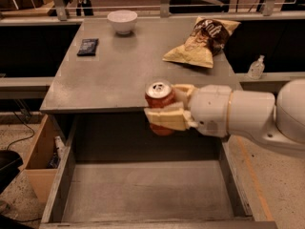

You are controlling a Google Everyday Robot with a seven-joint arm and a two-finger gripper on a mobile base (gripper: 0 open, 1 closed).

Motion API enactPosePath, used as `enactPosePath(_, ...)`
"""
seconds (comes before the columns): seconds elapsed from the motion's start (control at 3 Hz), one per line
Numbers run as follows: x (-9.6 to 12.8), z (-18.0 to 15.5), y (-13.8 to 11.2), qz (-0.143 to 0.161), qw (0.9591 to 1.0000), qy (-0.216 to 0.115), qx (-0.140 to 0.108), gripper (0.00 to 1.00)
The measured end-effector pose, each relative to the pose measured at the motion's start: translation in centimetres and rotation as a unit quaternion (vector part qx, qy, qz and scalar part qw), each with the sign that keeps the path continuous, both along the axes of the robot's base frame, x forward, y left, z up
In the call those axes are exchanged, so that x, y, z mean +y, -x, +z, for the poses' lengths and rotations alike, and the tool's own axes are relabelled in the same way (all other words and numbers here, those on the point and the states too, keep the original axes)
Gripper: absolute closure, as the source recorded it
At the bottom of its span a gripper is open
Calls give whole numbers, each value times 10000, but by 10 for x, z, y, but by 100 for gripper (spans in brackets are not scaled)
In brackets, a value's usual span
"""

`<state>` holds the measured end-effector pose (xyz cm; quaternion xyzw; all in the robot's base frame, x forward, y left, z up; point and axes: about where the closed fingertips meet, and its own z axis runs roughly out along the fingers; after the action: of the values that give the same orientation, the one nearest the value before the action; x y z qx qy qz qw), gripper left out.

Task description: Place coke can into top drawer

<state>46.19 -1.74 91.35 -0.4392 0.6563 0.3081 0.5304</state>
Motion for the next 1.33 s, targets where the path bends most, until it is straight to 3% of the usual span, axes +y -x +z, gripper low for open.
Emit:
enactPosePath(0.33,-16,-15,14,-175,9997,17,168,100)
enactPosePath(0.67,-16,-15,14,-175,9997,18,168,100)
enactPosePath(1.0,-2,-35,20,-166,9996,65,197,100)
enactPosePath(1.33,28,-88,38,266,9993,97,261,100)
